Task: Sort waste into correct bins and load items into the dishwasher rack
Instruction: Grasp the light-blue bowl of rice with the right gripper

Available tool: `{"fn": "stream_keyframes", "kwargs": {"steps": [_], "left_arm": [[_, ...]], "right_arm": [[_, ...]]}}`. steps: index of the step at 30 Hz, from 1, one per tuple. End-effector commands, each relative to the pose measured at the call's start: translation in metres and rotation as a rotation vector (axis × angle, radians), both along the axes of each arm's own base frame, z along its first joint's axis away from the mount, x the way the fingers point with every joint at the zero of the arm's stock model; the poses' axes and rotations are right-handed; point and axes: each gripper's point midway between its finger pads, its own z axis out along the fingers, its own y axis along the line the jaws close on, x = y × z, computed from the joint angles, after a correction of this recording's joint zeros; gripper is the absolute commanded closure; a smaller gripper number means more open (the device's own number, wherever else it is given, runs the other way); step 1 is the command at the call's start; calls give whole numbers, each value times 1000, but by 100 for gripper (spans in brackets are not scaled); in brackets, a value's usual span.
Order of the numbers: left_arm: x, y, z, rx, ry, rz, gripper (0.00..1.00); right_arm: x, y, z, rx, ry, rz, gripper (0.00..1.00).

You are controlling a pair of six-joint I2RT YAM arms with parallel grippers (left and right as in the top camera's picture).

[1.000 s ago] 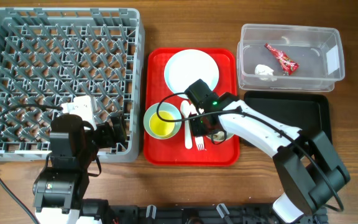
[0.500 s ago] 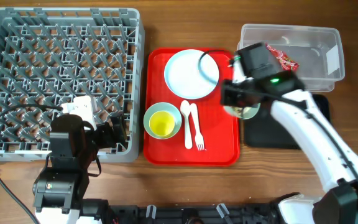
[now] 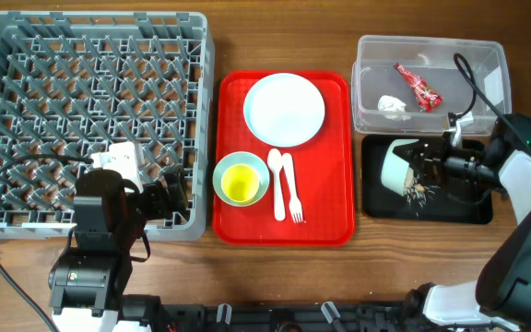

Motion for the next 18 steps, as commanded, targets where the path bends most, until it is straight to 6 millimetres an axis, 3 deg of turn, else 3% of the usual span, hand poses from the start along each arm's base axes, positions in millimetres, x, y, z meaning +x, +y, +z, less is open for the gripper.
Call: {"fn": "stream_keyframes", "kwargs": {"steps": [1, 8, 18], "left_arm": [[3, 0, 9, -11, -23, 5, 0], [3, 0, 9, -11, -23, 5, 0], [3, 0, 9, -11, -23, 5, 0]], "right_arm": [[9, -3, 14, 82, -118, 3, 96], [17, -12, 46, 249, -204, -47, 96], [41, -37, 54, 381, -8, -212, 96]]}}
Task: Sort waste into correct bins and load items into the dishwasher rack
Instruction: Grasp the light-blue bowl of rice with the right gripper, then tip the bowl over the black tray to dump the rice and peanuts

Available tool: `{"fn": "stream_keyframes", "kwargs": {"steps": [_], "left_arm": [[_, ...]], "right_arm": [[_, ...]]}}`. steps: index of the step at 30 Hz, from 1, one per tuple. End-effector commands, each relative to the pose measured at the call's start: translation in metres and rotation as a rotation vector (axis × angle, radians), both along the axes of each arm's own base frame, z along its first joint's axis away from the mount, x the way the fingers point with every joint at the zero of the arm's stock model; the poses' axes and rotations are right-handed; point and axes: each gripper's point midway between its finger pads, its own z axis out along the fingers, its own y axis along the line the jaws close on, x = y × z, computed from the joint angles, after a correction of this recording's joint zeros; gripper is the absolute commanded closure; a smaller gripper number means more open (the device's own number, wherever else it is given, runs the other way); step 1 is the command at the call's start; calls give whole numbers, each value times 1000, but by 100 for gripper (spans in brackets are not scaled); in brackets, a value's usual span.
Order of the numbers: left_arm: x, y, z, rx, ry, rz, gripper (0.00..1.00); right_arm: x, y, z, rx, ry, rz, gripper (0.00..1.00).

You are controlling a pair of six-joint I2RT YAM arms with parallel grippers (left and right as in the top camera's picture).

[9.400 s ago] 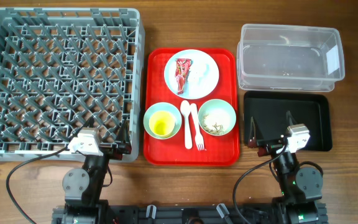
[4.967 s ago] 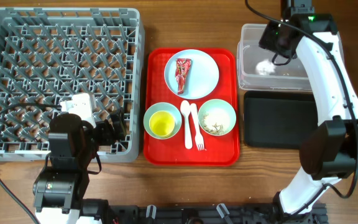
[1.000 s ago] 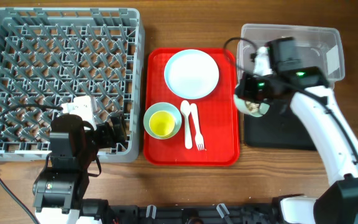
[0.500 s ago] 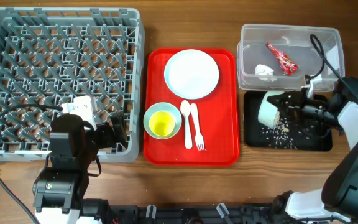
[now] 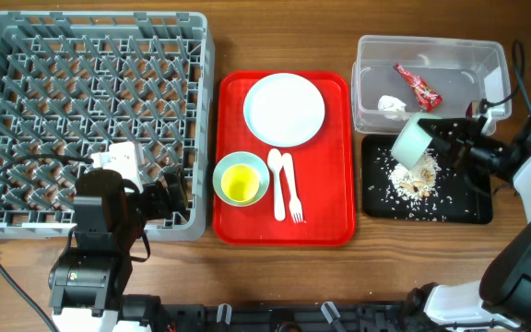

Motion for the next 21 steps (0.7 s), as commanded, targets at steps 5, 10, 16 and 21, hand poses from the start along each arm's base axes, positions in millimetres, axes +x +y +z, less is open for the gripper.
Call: {"fn": "stream_keyframes", "kwargs": {"steps": [5, 10, 16, 21], "left_arm": [[3, 0, 9, -11, -22, 6, 0], [3, 0, 9, -11, -22, 5, 0], [3, 0, 9, -11, -22, 5, 0], [3, 0, 9, -11, -22, 5, 0]], "right_arm": [[10, -6, 14, 165, 107, -30, 96], [16, -9, 19, 206, 146, -47, 96], [21, -12, 26, 253, 181, -55, 96], [20, -11, 29, 276, 193, -46, 95]]}}
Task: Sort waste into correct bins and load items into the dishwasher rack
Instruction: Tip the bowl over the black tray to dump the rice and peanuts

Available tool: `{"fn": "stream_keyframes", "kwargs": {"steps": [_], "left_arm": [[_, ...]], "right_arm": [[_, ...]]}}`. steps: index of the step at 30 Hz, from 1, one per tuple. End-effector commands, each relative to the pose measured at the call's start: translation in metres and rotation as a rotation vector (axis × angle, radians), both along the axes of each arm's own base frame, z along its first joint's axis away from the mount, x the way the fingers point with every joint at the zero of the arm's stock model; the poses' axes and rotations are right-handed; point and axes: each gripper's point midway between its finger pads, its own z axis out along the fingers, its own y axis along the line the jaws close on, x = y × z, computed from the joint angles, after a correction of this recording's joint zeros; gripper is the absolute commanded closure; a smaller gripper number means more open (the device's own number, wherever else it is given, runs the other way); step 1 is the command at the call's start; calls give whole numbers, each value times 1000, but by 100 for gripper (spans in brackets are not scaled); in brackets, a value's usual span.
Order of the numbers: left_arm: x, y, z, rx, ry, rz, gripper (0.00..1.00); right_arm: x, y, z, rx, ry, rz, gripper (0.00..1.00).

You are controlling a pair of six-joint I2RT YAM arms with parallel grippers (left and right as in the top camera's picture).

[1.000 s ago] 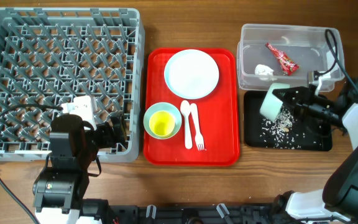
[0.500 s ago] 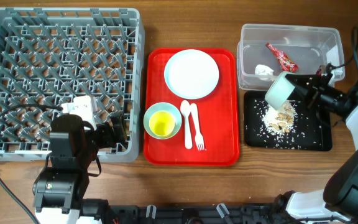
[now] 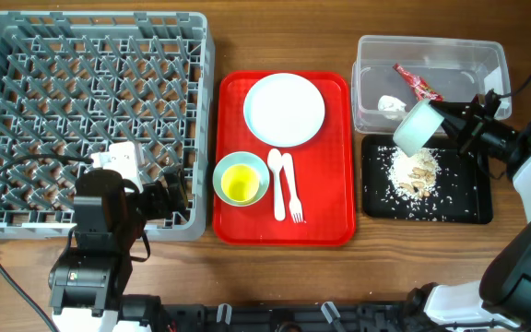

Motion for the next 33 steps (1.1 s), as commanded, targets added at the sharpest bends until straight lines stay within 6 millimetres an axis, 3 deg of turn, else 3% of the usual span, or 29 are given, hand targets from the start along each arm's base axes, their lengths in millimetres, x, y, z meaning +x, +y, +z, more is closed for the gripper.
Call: {"fn": "stream_keyframes", "kwargs": {"steps": [1, 8, 13, 19, 21, 23, 26, 30, 33], "left_arm": [[2, 0, 8, -11, -20, 5, 0], [2, 0, 8, -10, -20, 5, 0], [2, 0, 8, -11, -20, 5, 0], [2, 0, 9, -11, -21, 5, 0], [2, 0, 9, -11, -21, 5, 0], [2, 0, 9, -11, -21, 5, 0], [2, 0, 9, -11, -21, 5, 0], [2, 0, 9, -11, -21, 5, 0], [2, 0, 9, -11, -22, 5, 0]], "right_arm": [[-2, 0, 6, 32, -26, 28, 96], [-11, 7, 23, -91, -363, 125, 96], [-12, 9, 24, -91, -378, 134, 96], [-6, 32, 29, -58, -336, 200, 96], [3, 37, 46, -101, -408, 233, 96], [13, 45, 84, -217, -590, 245, 96], [13, 52, 143, -350, -914, 124, 96], [21, 48, 140, -339, -882, 98, 96], [31, 45, 169, -350, -889, 120, 95]]}}
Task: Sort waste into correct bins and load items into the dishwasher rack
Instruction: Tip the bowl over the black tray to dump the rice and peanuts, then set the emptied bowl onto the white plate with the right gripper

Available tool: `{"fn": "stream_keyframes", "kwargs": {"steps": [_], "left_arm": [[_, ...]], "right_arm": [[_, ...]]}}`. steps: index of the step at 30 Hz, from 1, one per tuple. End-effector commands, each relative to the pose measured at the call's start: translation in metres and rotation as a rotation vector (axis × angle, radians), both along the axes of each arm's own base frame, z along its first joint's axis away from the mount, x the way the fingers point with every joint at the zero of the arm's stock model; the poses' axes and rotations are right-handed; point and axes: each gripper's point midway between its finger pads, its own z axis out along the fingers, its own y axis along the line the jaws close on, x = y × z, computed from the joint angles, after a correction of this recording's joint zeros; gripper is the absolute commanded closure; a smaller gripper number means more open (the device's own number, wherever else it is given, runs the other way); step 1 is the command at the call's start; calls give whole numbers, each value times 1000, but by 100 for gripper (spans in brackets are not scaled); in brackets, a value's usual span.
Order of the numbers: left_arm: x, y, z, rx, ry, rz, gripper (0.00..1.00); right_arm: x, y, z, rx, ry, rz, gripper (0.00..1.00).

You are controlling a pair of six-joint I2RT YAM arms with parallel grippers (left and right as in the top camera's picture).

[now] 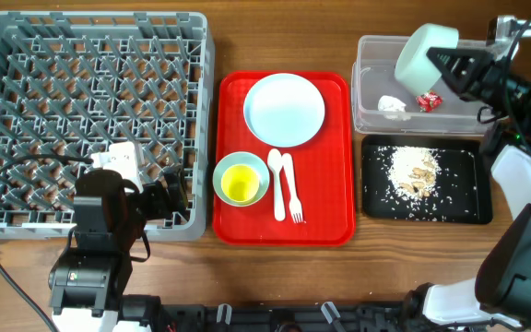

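Note:
My right gripper (pixel 454 68) is shut on a pale cup (pixel 423 53) and holds it tilted, high over the clear bin (pixel 492 61). A pile of food scraps (pixel 413 172) lies on the black tray (pixel 469 208). On the red tray (pixel 284 231) are a white plate (pixel 284 109), a yellow-green bowl (pixel 241 179), a white spoon (pixel 277 181) and a white fork (pixel 291 192). The grey dishwasher rack (pixel 90 111) fills the left side. My left gripper (pixel 170 187) rests at the rack's near right corner; its jaws are too dark to read.
In the clear bin lie a red wrapper (pixel 429 100) and a crumpled white tissue (pixel 393 105). The left arm's base (pixel 95 249) stands at the table's near edge, and a white block (pixel 123 161) sits on the rack beside it. A black cable hangs near the right arm.
The right gripper has carried the cup from the black tray's far edge to a higher spot over the clear bin. The scraps, the red tray's items and the left arm are unchanged.
First the cup lay tipped low in the black tray with few scraps showing. Then it was held tilted above a spread of scraps. Later it was higher at the tray's far edge, and now it is over the clear bin. The left arm stayed put.

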Motion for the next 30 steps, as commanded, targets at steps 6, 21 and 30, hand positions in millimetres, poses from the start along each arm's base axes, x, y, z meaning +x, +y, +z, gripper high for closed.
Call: {"fn": "stream_keyframes", "kwargs": {"steps": [6, 21, 30], "left_arm": [[2, 0, 9, -11, -22, 5, 0], [5, 0, 11, -11, -36, 5, 0], [5, 0, 11, -11, -36, 5, 0]], "right_arm": [[23, -8, 101, -128, -168, 9, 95], [79, -52, -10, -733, 69, -472, 95], [36, 118, -63, -1233, -84, -82, 95]]}}
